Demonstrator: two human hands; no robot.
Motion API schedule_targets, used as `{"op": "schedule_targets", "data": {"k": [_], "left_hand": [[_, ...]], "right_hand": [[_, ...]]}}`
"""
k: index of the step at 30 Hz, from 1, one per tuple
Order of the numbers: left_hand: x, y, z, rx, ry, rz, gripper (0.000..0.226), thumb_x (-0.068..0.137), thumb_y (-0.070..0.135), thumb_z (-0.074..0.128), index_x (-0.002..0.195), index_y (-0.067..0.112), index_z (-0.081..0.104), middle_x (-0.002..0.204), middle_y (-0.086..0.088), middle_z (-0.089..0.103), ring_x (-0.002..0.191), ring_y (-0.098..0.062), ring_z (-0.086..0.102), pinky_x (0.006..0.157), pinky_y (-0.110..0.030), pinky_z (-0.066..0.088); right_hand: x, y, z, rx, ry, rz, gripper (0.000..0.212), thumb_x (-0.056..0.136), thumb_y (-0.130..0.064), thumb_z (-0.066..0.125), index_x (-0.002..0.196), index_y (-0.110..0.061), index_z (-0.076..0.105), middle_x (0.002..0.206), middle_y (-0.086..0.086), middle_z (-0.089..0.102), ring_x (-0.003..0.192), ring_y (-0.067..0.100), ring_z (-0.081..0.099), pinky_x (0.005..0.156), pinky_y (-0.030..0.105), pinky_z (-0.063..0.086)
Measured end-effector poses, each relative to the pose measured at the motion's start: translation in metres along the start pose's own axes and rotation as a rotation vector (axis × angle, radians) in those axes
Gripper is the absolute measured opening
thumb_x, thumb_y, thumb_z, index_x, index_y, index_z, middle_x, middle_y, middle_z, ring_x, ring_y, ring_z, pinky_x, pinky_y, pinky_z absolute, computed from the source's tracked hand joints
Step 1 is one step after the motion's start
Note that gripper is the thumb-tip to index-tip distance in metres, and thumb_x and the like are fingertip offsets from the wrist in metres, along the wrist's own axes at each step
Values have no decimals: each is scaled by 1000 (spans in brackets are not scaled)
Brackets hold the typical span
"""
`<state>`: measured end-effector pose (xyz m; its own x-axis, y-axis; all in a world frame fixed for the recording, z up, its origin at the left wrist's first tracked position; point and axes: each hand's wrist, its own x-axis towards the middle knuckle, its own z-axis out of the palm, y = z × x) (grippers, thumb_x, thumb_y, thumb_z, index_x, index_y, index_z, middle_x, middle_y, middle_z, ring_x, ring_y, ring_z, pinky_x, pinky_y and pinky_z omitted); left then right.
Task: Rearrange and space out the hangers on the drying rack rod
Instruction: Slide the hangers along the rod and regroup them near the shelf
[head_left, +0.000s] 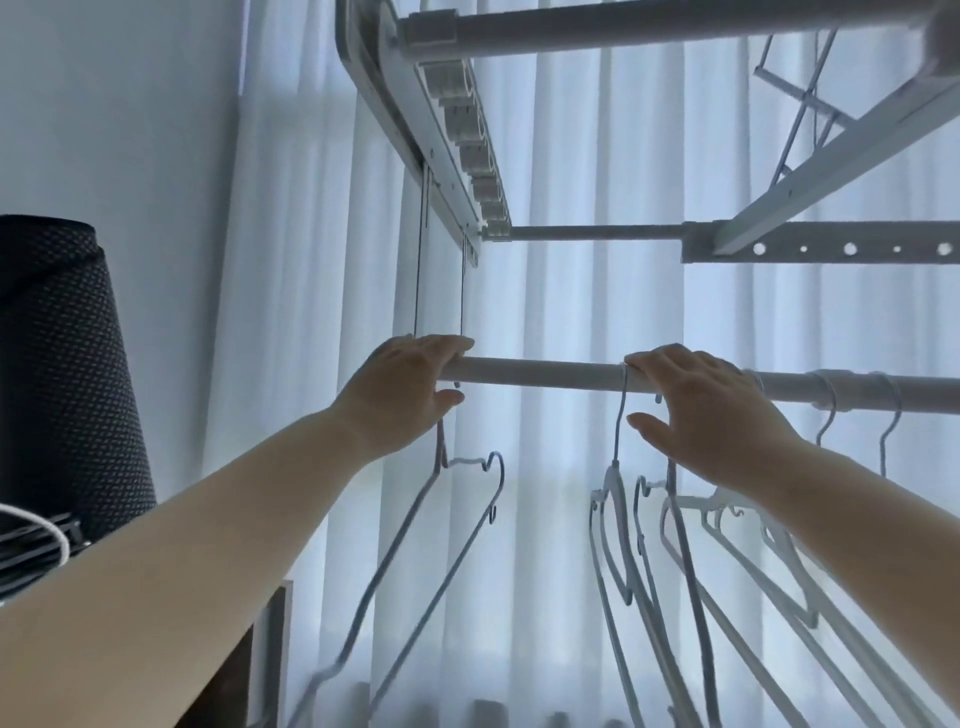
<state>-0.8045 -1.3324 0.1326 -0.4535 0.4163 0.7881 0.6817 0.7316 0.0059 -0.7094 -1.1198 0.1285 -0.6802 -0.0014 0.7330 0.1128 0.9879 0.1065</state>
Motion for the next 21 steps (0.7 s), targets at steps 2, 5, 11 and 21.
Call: {"op": "schedule_targets", "data": {"k": [2,5,11,21], "left_hand": [[-2,-7,-3,-2,1,-10,46,88,15,56,132,13,44,126,-5,58,114,-25,51,102,-27,32],[-4,-11,-6,63,29,-3,43,88,14,57,130,12,47,122,-5,60,112,-25,50,106,-27,27],[-5,-11,-8,110,9,-9,45,88,17,57,132,15,45,128,-4,57,119,-23,49,108,-28,25],[-5,9,-15,70,-90,-132,47,88,27,55,133,17,43,133,0,51,115,-21,50,102,-29,33]], "right_hand": [[0,-2,0,-1,-5,8,48,93,-31,46,138,-24,31,135,-5,42,126,16,38,102,28,24],[0,-4,0,-12,-12,11,50,92,-30,47,139,-23,31,136,-4,41,127,18,38,105,32,26],[-2,1,-3,-10,-45,-27,53,92,-28,47,141,-22,28,143,-4,37,131,18,36,108,31,25],[-6,28,-15,-30,-117,-101,60,93,-35,44,145,-20,18,145,-3,34,133,17,33,110,26,21]]}}
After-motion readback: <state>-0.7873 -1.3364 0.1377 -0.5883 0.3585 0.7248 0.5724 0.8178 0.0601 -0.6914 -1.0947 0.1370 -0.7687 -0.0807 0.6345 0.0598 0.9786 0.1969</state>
